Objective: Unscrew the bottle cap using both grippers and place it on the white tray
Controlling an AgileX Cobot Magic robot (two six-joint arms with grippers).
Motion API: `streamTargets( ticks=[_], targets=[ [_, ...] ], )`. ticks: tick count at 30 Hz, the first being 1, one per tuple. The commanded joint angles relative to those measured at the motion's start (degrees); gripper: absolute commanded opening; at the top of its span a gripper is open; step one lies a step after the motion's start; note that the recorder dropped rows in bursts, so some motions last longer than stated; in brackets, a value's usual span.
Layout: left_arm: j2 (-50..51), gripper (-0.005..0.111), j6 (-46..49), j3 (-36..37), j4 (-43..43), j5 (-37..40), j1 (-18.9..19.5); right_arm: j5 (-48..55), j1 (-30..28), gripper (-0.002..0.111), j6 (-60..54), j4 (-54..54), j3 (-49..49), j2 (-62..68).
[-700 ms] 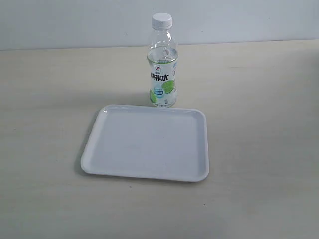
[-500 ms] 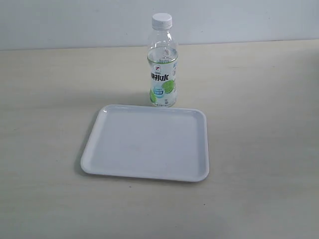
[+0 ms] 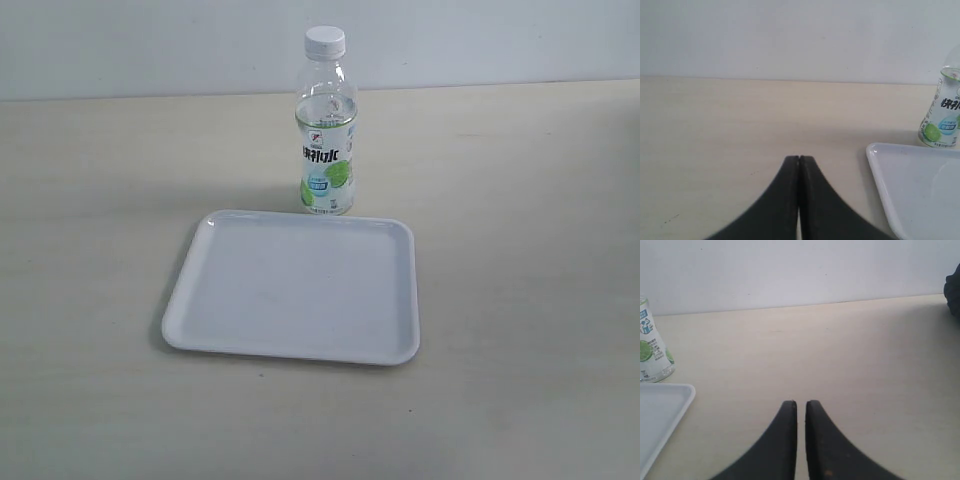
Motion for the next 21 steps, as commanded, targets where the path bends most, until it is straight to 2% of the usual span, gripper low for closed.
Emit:
streamTargets(
  ticks=[1, 4, 8, 10, 13, 14, 17, 21],
  targets=[
    [-0.4, 0.0, 0.5, 0.1, 0.1, -0.8, 0.1, -0.3, -0.3, 0.008, -0.1, -0.1, 0.2, -0.4],
    [-0.4, 0.0, -0.6, 0.1, -0.3, -4.7, 0.0, -0.3, -0.3, 0.008, -0.1, -0.1, 0.2, -0.4],
    [-0.4, 0.0, -10.1, 0.1, -1.6, -17.4, 0.0, -0.3, -0.3, 0.008, -0.1, -0.1, 0.2, -0.4],
    [-0.4, 0.0, -11.5, 0.1, -1.6, -23.6, 0.0, -0.3, -0.3, 0.008, -0.1, -0.1, 0.2, -0.4],
    [-0.4, 0.0, -12.2, 0.1, -1.6, -37.8, 0.0, -0.3, -0.3, 0.008, -0.1, -0.1, 0.2, -0.4],
    [-0.4, 0.0, -12.2, 0.1, -1.6, -44.8, 0.0, -0.3, -0.3, 0.008, -0.1, -0.1, 0.2, -0.4],
    [-0.1, 0.0, -11.7, -1.4, -1.6, -57.3, 0.0, -0.3, -0.3, 0.008, -0.1, -0.1, 0.2, -0.4],
    [6.5, 0.0, -7.8, -10.2, -1.6, -55.2, 0.0, -0.3, -0.3, 0.008, -0.1, -0.1, 0.2, -0.4]
  ],
)
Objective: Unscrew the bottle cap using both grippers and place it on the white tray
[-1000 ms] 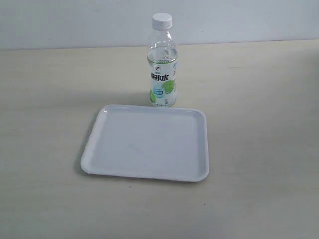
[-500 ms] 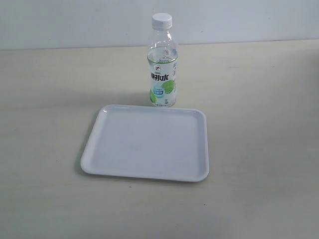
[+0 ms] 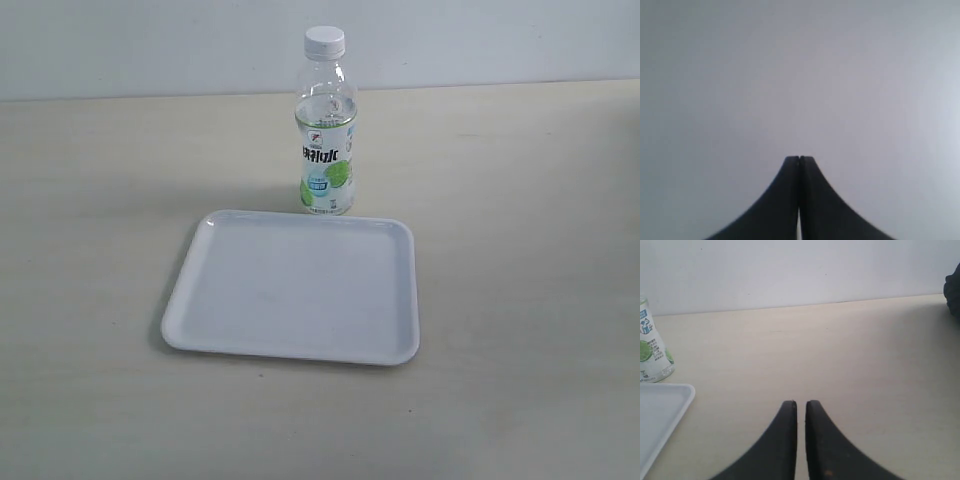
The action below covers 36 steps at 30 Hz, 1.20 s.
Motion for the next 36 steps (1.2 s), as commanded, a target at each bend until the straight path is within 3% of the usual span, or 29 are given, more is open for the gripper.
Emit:
streamTargets(
  ticks=[1, 9, 13, 18, 25, 30, 31, 32, 36],
  targets=[
    [8.3, 0.0, 3.5, -9.5, -0.5, -0.5, 0.0, -0.3, -0.3, 0.008, -0.1, -0.1, 0.2, -0.4],
    [37.5, 0.0, 3.1, -18.1, 9.1, 1.0, 0.0, -0.3, -0.3, 0.008, -0.1, -0.1, 0.2, -0.4],
    [54.5, 0.0, 0.9, -18.5, 12.4, -7.0, 0.0, -0.3, -0.3, 0.008, -0.1, -0.1, 0.2, -0.4],
    [75.1, 0.0, 0.8, -19.5, 16.3, -24.0, 0.0, -0.3, -0.3, 0.008, -0.1, -0.1, 0.2, -0.4],
    [97.4, 0.0, 1.7, -28.8, 29.1, -27.1, 0.0, -0.3, -0.3, 0.008, -0.1, -0.1, 0.2, -0.4],
    [114.7, 0.002, 1.5, -39.8, 40.9, -31.7, -0.2, -0.3, -0.3, 0.008, -0.1, -0.1, 0.2, -0.4],
    [116.0, 0.004, 1.5, -40.5, 41.6, -31.7, -0.5, -0.3, -0.3, 0.008, -0.1, -0.1, 0.2, -0.4],
    [118.8, 0.016, 1.5, -42.3, 42.2, -31.7, -1.4, -0.3, -0.3, 0.008, -0.1, -0.1, 0.2, -0.4],
    [124.3, 0.074, 1.7, -47.5, 42.3, -31.7, -5.6, -0.3, -0.3, 0.008, -0.1, -0.1, 0.2, -0.4]
  ],
)
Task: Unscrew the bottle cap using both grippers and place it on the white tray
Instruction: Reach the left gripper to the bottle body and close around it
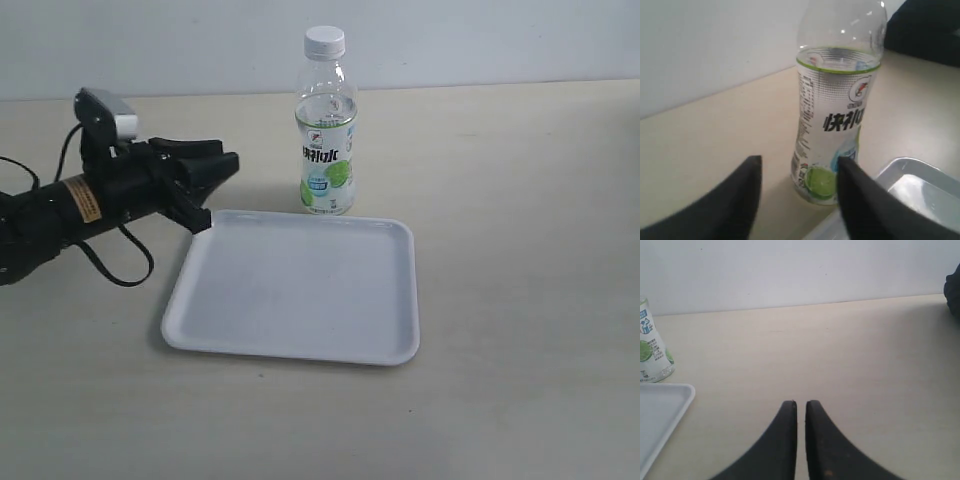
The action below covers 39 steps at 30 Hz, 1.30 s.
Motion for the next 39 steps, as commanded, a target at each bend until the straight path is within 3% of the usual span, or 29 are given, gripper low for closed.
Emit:
streamTargets(
  ticks=[1, 2, 5, 16, 21, 26, 39],
  targets=[
    [4.1, 0.092, 0.1, -4.6, 0.3, -1.3, -3.9, -0.3, -0.3, 0.008, -0.1, -0.1, 0.2, -0.4],
    [5.0, 0.105, 0.1, -5.9, 0.2, -1.3, -4.7, -0.3, -0.3, 0.008, -0.1, -0.1, 0.2, -0.4],
    [7.9, 0.105, 0.2, -10.5, -0.6, -1.3, -7.0, -0.3, -0.3, 0.008, -0.1, -0.1, 0.2, -0.4],
    [14.1, 0.105, 0.1, -19.5, -0.8, -1.1, -9.9, -0.3, -0.3, 0.008, -0.1, -0.1, 0.2, -0.4],
    [16.3, 0.105, 0.1, -22.6, -2.8, 1.2, -11.2, -0.4, -0.3, 0.008, -0.1, -0.1, 0.2, -0.4],
    [16.7, 0.105, -3.8, -26.6, -3.6, 9.7, -12.6, -0.4, -0.3, 0.008, -0.2, -0.1, 0.2, -0.4],
    [16.7, 0.105, -4.2, -27.2, -6.6, 9.8, -13.9, -0.4, -0.3, 0.008, -0.1, -0.1, 0.2, -0.4]
  ],
)
